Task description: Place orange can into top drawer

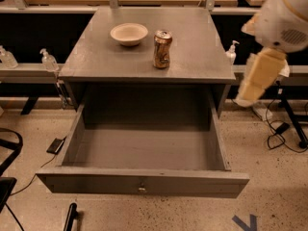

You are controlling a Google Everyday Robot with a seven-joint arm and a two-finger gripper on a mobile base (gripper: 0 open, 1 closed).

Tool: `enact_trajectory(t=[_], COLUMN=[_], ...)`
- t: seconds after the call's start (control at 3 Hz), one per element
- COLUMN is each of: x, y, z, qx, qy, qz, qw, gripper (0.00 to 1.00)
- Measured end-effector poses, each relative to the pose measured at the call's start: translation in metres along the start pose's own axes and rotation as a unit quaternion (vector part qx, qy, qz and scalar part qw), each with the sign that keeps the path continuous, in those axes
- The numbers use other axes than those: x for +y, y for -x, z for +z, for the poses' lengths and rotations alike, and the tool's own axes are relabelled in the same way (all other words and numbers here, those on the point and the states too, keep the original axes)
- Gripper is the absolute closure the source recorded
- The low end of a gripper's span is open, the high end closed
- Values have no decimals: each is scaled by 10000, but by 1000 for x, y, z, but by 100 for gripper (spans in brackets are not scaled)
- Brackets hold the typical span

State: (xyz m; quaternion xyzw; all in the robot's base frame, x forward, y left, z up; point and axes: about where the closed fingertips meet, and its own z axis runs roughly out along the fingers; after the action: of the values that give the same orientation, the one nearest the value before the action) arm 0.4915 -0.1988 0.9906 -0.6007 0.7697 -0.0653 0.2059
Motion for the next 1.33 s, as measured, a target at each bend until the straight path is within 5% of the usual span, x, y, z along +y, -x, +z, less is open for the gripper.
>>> enact_trajectory(t=[0.33,0.67,1.0,1.33], x=[-90,-152,-180,-193], y=[61,117,147,178], z=[43,79,108,120], qx=[-419,-1253,-2321,-3311], qy=[-407,-402,-183,24], qz=[-168,-176,88,180], qw=[9982,9912,9725,9434], gripper=[0,0,0,0])
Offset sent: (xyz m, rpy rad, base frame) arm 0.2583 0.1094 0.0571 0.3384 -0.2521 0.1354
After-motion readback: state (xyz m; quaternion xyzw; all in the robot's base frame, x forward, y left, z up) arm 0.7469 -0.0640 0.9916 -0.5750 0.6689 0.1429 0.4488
